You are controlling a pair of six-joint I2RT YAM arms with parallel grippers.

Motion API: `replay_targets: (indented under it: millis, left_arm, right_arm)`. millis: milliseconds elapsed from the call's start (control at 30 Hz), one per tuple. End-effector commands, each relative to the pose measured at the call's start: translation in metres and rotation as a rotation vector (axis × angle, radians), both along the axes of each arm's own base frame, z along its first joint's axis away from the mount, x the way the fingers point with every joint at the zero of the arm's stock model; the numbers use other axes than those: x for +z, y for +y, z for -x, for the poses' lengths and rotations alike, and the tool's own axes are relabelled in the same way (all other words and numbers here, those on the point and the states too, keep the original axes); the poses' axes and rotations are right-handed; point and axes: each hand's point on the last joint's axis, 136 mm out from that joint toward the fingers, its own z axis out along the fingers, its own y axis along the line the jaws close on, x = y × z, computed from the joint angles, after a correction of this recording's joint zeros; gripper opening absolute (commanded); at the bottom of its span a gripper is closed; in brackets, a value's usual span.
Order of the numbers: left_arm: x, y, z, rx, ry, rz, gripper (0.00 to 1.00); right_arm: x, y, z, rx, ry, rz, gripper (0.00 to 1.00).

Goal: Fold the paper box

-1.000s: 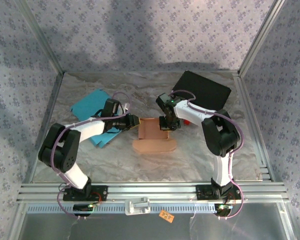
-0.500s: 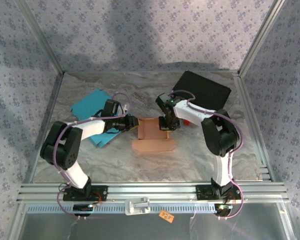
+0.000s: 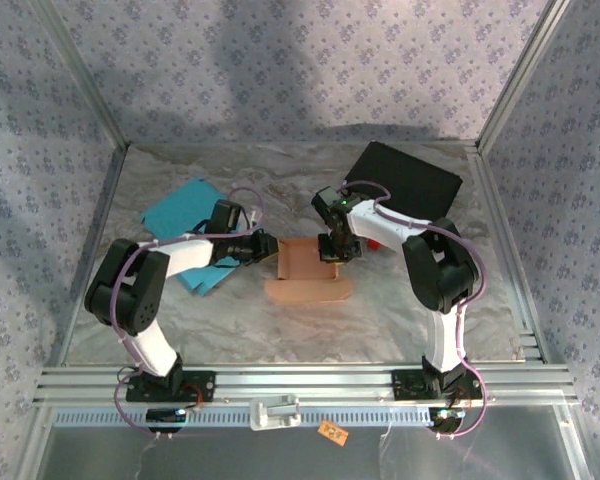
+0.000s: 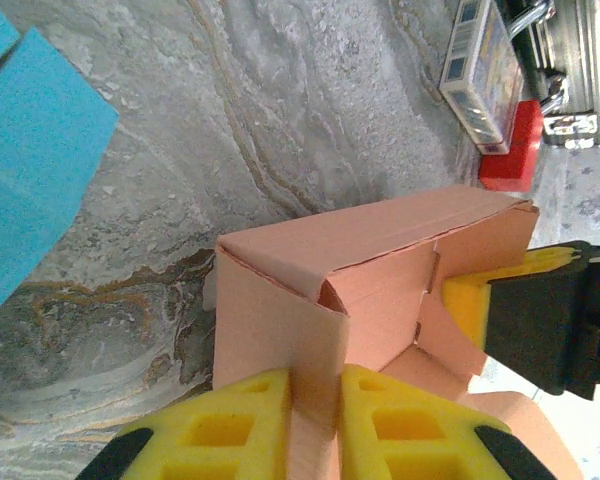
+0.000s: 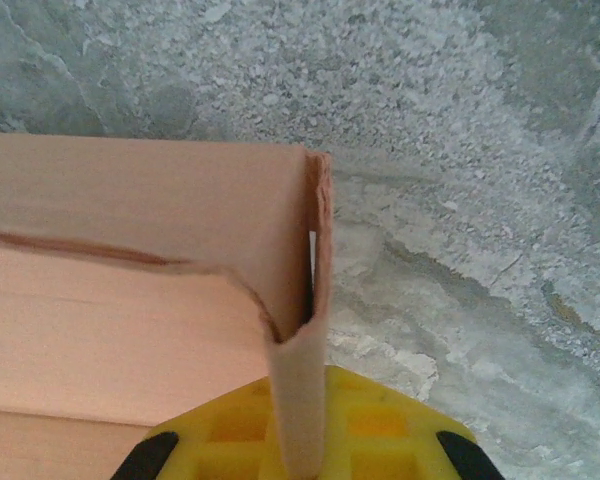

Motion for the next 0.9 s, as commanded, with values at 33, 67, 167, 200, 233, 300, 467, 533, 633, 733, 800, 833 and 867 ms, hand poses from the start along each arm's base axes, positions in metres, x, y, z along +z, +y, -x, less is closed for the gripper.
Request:
replay_targets:
  millis: [33, 67, 167, 200, 233, 300, 467, 533, 633, 733, 800, 833, 867]
  left_arm:
    - [-0.012, -0.003, 0.010, -0.045, 0.028, -0.074, 0.17]
    - [-0.013, -0.002, 0.011, -0.047, 0.031, -0.085, 0.17]
    - [-0.014, -0.001, 0.012, -0.050, 0.026, -0.116, 0.16]
    - [-0.015, 0.000, 0.012, -0.050, 0.026, -0.128, 0.16]
    - [-0.016, 0.000, 0.013, -0.055, 0.025, -0.142, 0.16]
    - [-0.017, 0.000, 0.015, -0.074, 0.027, -0.173, 0.17]
    - [-0.021, 0.003, 0.018, -0.086, 0.031, -0.246, 0.16]
    - [-0.022, 0.005, 0.018, -0.088, 0.030, -0.268, 0.14]
    - [-0.023, 0.006, 0.019, -0.104, 0.028, -0.316, 0.12]
    - [-0.023, 0.008, 0.020, -0.121, 0.025, -0.392, 0.07]
    - [-0.022, 0.010, 0.022, -0.127, 0.031, -0.448, 0.02]
    - [-0.021, 0.010, 0.022, -0.132, 0.028, -0.478, 0.00]
    - [-0.020, 0.010, 0.024, -0.135, 0.025, -0.510, 0.00]
  right_arm:
    - [-0.001, 0.006, -0.003, 0.016, 0.006, -0.011, 0.00]
    - [0.000, 0.007, -0.003, 0.016, 0.004, -0.011, 0.00]
    - [0.000, 0.007, -0.003, 0.017, 0.004, -0.011, 0.00]
    - [0.000, 0.007, -0.003, 0.018, 0.003, -0.010, 0.00]
    - [0.000, 0.007, -0.003, 0.018, 0.004, -0.011, 0.00]
    - [0.000, 0.007, -0.003, 0.020, 0.004, -0.010, 0.00]
    - [0.001, 0.007, -0.003, 0.019, -0.001, -0.009, 0.00]
    - [0.001, 0.007, -0.004, 0.020, -0.002, -0.009, 0.00]
    - [0.001, 0.008, -0.004, 0.018, -0.004, -0.011, 0.00]
    - [0.001, 0.008, -0.004, 0.019, -0.007, -0.007, 0.00]
    - [0.002, 0.009, -0.005, 0.020, -0.013, -0.004, 0.00]
    - [0.003, 0.010, -0.004, 0.025, -0.016, -0.001, 0.00]
    - [0.003, 0.010, -0.004, 0.026, -0.018, 0.001, 0.00]
